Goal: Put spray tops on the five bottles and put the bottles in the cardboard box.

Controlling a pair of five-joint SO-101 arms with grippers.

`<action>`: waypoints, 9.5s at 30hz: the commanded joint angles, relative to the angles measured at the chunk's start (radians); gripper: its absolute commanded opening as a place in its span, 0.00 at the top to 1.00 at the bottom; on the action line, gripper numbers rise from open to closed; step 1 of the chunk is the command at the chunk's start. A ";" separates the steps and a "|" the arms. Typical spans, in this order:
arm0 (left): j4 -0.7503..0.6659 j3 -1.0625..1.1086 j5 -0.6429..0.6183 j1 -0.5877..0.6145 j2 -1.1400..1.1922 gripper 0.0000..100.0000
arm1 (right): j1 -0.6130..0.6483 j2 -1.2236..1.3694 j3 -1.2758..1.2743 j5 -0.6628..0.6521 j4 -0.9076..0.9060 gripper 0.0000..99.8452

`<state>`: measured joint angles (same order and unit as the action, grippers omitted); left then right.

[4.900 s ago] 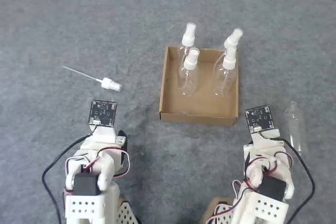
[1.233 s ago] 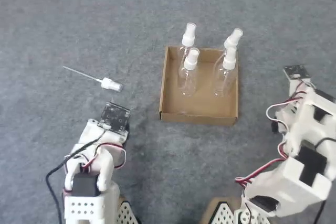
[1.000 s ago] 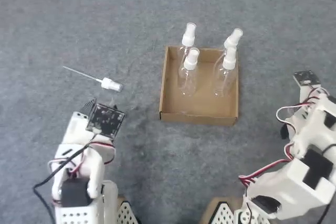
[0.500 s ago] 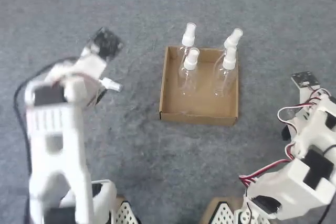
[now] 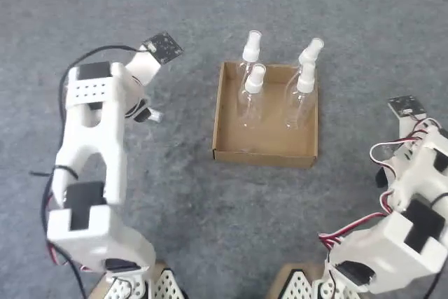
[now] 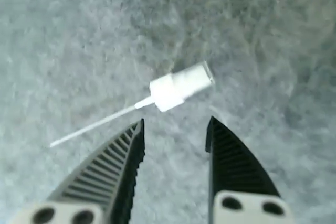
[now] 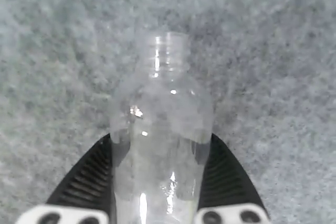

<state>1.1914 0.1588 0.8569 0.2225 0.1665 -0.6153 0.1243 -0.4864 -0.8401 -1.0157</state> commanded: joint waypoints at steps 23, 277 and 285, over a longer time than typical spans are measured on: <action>-0.152 -0.099 -0.035 -0.035 0.276 0.83 | -0.018 0.001 0.015 -0.012 0.012 0.99; -0.172 0.209 -1.220 -0.173 -1.252 0.99 | 1.564 -0.908 -0.420 0.755 0.344 0.99; -0.278 0.341 -1.231 -0.176 -1.252 0.99 | 1.567 -0.980 -0.450 0.798 0.354 0.99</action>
<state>0.9582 0.4918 -0.3613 0.0522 -1.0717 0.9467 -0.7656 -0.9390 -0.0575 -0.6874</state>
